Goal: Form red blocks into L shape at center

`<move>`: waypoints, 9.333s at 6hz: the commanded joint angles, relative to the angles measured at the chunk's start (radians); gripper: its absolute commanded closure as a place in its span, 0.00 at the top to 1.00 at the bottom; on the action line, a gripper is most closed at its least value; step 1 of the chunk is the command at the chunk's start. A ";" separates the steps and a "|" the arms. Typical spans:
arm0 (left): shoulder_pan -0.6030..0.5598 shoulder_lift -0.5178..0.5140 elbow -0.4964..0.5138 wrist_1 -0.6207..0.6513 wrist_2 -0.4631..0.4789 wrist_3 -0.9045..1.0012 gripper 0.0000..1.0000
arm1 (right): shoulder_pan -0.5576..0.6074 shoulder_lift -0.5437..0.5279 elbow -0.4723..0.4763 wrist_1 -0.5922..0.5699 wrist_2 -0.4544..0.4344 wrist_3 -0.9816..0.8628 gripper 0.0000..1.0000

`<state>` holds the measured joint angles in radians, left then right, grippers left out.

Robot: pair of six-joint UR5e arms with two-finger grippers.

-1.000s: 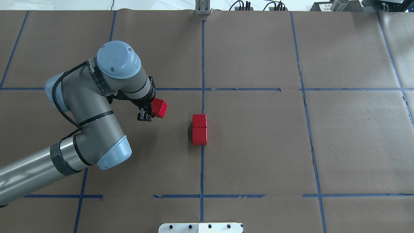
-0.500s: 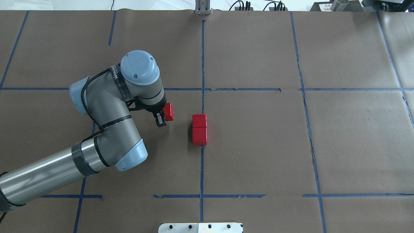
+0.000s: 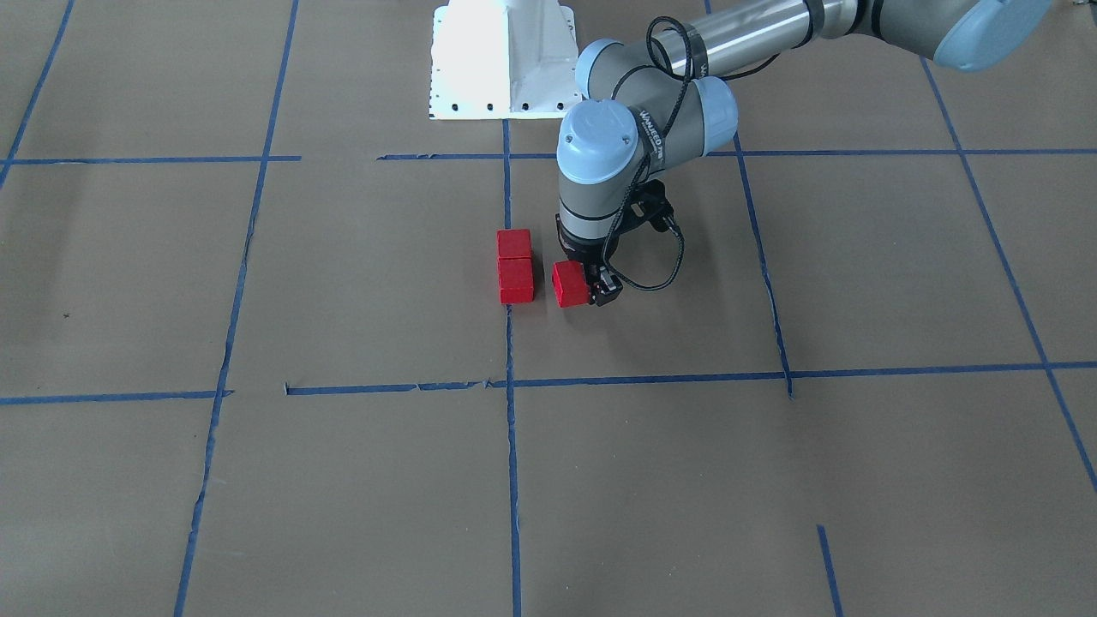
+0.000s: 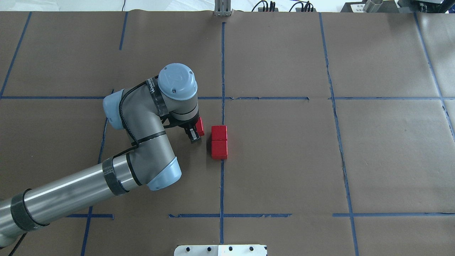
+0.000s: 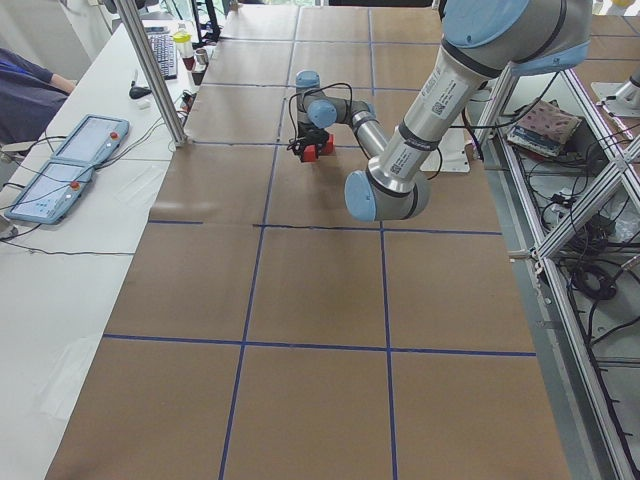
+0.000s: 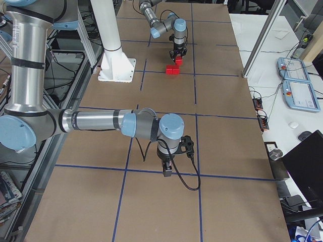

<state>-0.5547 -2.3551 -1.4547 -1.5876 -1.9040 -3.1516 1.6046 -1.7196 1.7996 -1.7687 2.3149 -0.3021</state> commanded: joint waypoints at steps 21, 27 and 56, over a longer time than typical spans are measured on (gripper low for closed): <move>0.041 -0.012 -0.010 -0.032 0.003 0.082 1.00 | 0.000 0.000 -0.008 0.000 0.000 0.000 1.00; -0.130 0.226 -0.458 0.192 -0.070 0.948 1.00 | 0.000 -0.002 -0.008 0.000 0.000 -0.002 1.00; -0.996 0.981 -0.291 -0.132 -0.481 3.185 1.00 | 0.000 -0.005 -0.005 0.000 0.003 0.001 1.00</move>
<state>-1.5508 -1.3745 -1.7453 -1.7203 -2.3853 0.0337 1.6046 -1.7242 1.7943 -1.7687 2.3174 -0.3008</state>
